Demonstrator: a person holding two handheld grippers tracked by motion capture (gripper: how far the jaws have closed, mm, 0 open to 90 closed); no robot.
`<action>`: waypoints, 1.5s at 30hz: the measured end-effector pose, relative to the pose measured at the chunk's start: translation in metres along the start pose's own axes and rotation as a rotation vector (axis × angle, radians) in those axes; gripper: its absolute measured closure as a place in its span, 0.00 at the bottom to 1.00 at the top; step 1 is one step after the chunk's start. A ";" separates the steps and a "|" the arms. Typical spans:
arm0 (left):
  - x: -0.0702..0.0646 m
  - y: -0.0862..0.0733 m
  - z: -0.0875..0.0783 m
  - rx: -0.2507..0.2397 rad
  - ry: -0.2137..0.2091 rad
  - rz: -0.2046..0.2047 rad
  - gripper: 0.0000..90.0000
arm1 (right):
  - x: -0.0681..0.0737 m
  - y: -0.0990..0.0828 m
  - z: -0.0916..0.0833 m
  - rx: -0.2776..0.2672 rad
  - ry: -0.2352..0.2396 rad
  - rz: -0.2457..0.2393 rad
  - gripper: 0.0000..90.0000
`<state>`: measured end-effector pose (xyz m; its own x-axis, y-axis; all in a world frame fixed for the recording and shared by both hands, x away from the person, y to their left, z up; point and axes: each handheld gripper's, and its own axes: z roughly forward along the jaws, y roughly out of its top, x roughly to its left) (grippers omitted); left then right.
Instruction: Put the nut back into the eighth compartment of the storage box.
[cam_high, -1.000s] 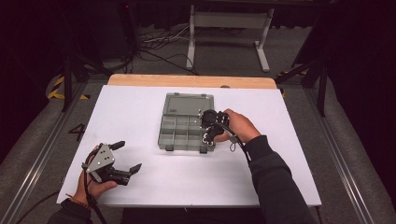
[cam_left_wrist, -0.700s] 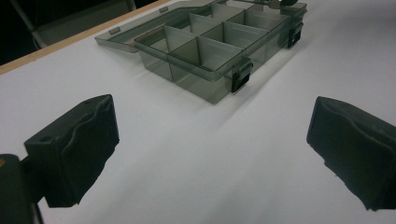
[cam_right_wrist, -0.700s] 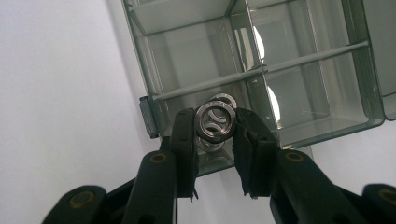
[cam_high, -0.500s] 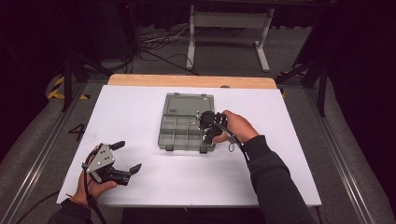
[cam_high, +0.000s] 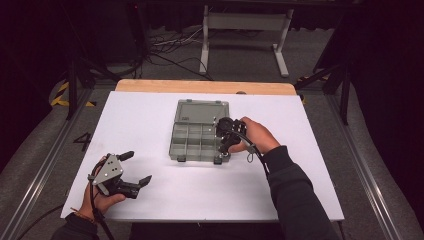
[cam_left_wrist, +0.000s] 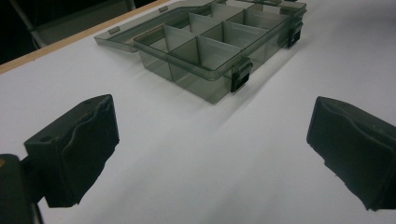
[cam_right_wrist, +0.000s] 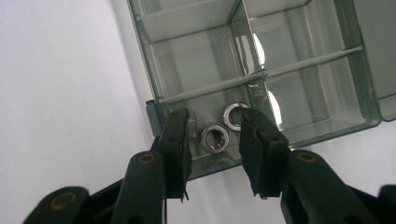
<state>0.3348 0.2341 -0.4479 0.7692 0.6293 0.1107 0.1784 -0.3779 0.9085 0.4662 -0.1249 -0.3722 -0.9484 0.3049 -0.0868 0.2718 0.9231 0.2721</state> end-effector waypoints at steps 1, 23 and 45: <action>0.000 0.000 0.000 0.001 0.001 0.000 0.03 | 0.001 -0.001 -0.003 -0.014 -0.008 -0.001 0.68; 0.000 0.000 0.000 0.004 0.005 0.000 0.03 | 0.009 -0.040 -0.029 -0.262 -0.176 0.071 0.41; 0.000 0.000 0.000 0.004 0.009 -0.005 0.03 | 0.021 -0.069 -0.023 -0.475 -0.332 0.136 0.13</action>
<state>0.3346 0.2341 -0.4477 0.7627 0.6373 0.1102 0.1846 -0.3779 0.9073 0.4234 -0.1874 -0.3713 -0.7877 0.5409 -0.2947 0.2124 0.6876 0.6943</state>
